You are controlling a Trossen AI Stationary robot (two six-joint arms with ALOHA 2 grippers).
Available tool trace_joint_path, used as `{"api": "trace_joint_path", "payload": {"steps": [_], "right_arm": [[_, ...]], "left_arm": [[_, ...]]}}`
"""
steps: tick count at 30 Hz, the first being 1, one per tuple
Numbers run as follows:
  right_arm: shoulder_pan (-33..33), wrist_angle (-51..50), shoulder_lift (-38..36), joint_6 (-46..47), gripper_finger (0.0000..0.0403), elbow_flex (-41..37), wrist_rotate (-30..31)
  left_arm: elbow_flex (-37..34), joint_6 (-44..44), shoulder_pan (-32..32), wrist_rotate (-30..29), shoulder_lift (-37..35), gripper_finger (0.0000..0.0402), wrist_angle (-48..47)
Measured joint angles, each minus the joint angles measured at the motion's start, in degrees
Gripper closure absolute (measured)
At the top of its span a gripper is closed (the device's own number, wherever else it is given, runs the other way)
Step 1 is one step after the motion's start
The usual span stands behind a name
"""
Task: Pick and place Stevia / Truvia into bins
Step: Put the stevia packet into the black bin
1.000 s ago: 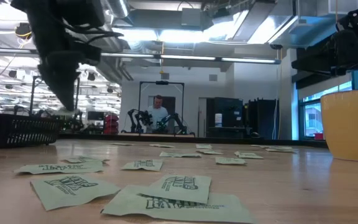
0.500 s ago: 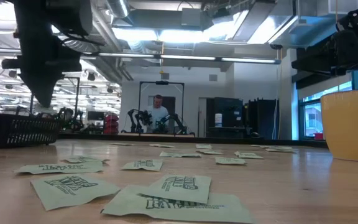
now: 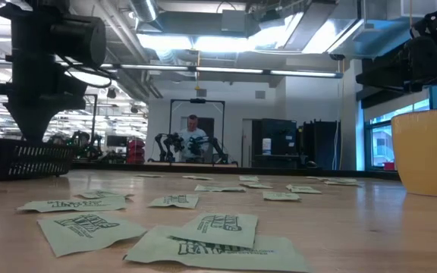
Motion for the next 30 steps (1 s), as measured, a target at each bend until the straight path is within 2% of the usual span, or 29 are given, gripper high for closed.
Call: {"api": "trace_joint_path", "payload": {"steps": [8, 17, 20, 27, 30], "right_arm": [[0.00, 0.00, -0.02, 0.00, 0.0313, 0.00, 0.00], [0.00, 0.00, -0.01, 0.00, 0.0313, -0.02, 0.00], [0.00, 0.00, -0.02, 0.07, 0.0313, 0.00, 0.00], [-0.02, -0.01, -0.01, 0.14, 0.0313, 0.00, 0.00], [0.00, -0.02, -0.02, 0.15, 0.0313, -0.02, 0.00]], "left_arm": [[0.00, 0.14, -0.02, 0.00, 0.00, 0.0366, 0.00], [3.75, 7.36, -0.05, -4.98, -0.05, 0.0337, 0.79], [5.50, 15.87, -1.14, -4.55, -0.07, 0.0336, 7.76], [5.75, 44.60, -5.87, 3.43, 0.49, 0.0336, 37.15], [5.75, 53.55, -8.79, 6.26, 1.81, 0.0334, 43.18]]}}
